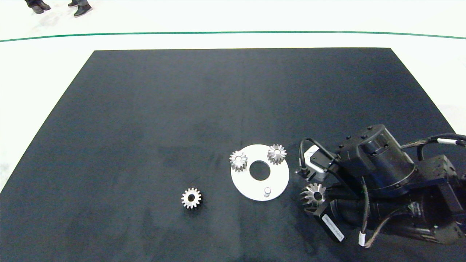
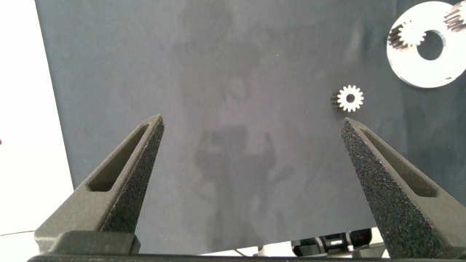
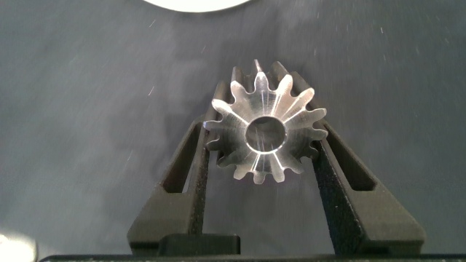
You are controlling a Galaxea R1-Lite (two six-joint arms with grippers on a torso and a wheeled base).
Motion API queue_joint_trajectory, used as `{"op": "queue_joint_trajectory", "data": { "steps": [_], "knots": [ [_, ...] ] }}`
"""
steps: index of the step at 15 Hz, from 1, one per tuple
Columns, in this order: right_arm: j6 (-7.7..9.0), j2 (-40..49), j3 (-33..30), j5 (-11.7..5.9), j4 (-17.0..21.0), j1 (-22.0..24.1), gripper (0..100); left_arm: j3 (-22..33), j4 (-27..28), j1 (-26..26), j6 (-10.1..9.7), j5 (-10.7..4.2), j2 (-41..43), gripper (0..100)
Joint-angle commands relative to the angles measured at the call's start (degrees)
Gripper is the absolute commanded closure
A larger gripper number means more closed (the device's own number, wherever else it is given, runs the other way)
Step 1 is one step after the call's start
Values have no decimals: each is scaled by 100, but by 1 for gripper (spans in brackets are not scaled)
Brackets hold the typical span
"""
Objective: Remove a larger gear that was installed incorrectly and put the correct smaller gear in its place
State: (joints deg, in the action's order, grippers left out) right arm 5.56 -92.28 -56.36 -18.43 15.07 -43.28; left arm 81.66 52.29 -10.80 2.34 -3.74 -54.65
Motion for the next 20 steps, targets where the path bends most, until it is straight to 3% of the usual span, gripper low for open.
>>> {"op": "queue_joint_trajectory", "data": {
  "steps": [1,2,3,7,11,13,14,16,17,18,19,20],
  "knots": [
    [33,-325,160,-20,-153,56,100,-1,27,-1,3,-12,7,0],
    [51,-325,169,-20,-153,56,100,-1,27,-1,3,-12,7,0],
    [59,-325,195,-29,-153,56,0,-1,27,-1,3,-12,7,0],
    [59,-264,178,-55,-171,56,0,7,27,-1,3,-12,16,0],
    [42,343,222,-301,-162,47,0,-10,36,-1,3,-12,25,0],
    [24,914,336,-380,-180,65,0,-19,36,-19,3,-12,33,0],
    [-20,1714,371,-539,-224,39,0,-54,45,-27,-6,-4,16,0],
    [-29,3296,327,-556,-294,-471,0,-344,27,-229,-120,49,-318,0],
    [-2,3586,160,-574,-399,-770,0,-379,19,-730,-357,49,-476,0],
    [68,3744,37,-591,-478,-937,0,-379,-78,-1381,-841,40,-758,0],
    [288,3893,-16,-591,-566,-1042,0,-441,-236,-1873,-1210,-30,-960,0],
    [587,4016,-7,-574,-689,-1042,0,-749,-386,-2172,-1210,-74,-1118,0]
  ]
}}
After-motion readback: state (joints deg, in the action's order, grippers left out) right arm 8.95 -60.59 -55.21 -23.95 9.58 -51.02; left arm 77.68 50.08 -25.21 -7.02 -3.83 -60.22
